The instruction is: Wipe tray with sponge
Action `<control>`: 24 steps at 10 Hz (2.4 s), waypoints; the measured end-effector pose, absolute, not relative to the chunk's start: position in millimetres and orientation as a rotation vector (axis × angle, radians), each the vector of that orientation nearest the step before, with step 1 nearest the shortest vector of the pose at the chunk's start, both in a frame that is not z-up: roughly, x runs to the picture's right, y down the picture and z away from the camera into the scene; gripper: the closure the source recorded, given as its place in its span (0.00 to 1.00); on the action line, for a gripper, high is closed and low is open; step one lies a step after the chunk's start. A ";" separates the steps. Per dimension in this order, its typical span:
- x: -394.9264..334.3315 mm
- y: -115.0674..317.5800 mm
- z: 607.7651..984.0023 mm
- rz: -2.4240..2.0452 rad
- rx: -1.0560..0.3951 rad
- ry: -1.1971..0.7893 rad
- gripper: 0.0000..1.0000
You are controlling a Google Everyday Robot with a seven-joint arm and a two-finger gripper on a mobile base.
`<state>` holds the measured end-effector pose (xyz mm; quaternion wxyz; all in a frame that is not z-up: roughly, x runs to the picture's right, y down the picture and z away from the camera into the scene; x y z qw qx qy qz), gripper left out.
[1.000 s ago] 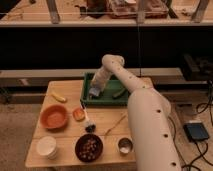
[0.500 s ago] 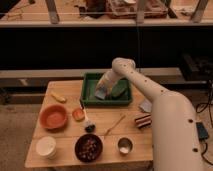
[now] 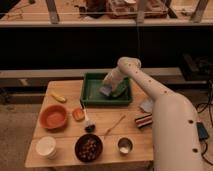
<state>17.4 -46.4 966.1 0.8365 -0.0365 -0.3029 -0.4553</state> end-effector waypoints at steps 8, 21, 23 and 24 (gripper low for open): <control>-50.4 -51.3 992.7 -0.967 -0.081 -0.667 0.85; 2.5 -13.8 934.7 -1.101 -0.088 -0.733 0.85; 13.4 -27.1 950.1 -1.090 -0.097 -0.680 0.85; 15.0 -37.1 961.3 -1.084 -0.097 -0.658 0.85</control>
